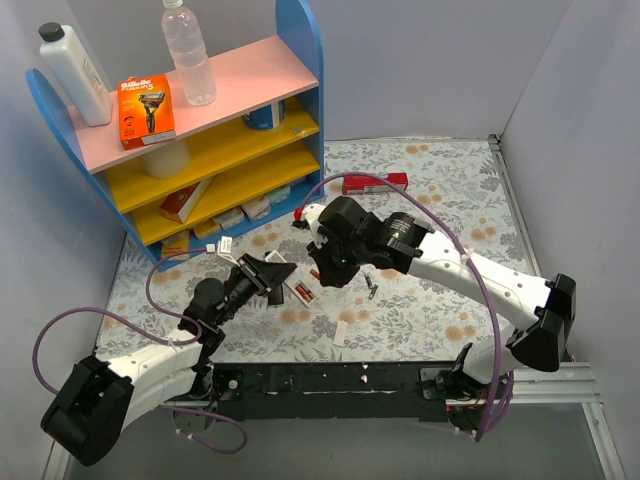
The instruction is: Load the batteries into the remote control
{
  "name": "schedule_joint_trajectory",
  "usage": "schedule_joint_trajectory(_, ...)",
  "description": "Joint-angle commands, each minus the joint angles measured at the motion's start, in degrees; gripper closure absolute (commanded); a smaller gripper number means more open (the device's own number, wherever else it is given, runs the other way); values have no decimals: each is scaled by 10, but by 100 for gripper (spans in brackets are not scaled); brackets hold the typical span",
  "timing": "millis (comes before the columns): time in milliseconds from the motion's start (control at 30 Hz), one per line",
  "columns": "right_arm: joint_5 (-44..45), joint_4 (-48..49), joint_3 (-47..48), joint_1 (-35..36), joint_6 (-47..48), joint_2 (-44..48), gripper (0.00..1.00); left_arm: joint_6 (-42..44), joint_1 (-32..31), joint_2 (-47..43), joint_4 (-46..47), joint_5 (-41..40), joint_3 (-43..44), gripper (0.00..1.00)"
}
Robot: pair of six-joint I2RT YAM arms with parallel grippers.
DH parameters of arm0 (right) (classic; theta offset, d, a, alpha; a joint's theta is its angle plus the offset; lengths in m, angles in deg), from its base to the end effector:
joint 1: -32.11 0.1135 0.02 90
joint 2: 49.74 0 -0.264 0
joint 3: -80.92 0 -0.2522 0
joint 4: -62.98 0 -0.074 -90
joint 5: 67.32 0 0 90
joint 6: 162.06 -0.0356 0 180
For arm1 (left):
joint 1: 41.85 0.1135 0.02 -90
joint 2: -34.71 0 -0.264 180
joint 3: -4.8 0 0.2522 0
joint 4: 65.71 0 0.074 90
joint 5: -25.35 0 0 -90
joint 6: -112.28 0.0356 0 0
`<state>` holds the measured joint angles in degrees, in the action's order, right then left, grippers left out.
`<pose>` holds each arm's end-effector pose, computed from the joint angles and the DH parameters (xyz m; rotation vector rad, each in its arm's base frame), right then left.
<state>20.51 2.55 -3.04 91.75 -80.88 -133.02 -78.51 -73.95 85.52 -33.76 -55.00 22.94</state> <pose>0.1549 0.2672 0.3504 -1.0846 2.2406 0.5811 0.1447 -0.0978 0.1806 -0.9688 1.7068 -1.8365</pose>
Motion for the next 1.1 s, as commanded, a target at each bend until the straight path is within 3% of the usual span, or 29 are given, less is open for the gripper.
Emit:
schedule_joint_trajectory(0,-27,-77,53,28,-43,-33,99,19,-1,20,80,-13,6,100)
schedule_joint_trajectory(367,-25,-95,82,45,-80,-78,99,18,-1,20,113,-4,6,100)
schedule_joint_trajectory(1067,38,-162,172,45,-101,-159,99,9,0,-4,95,2,10,100)
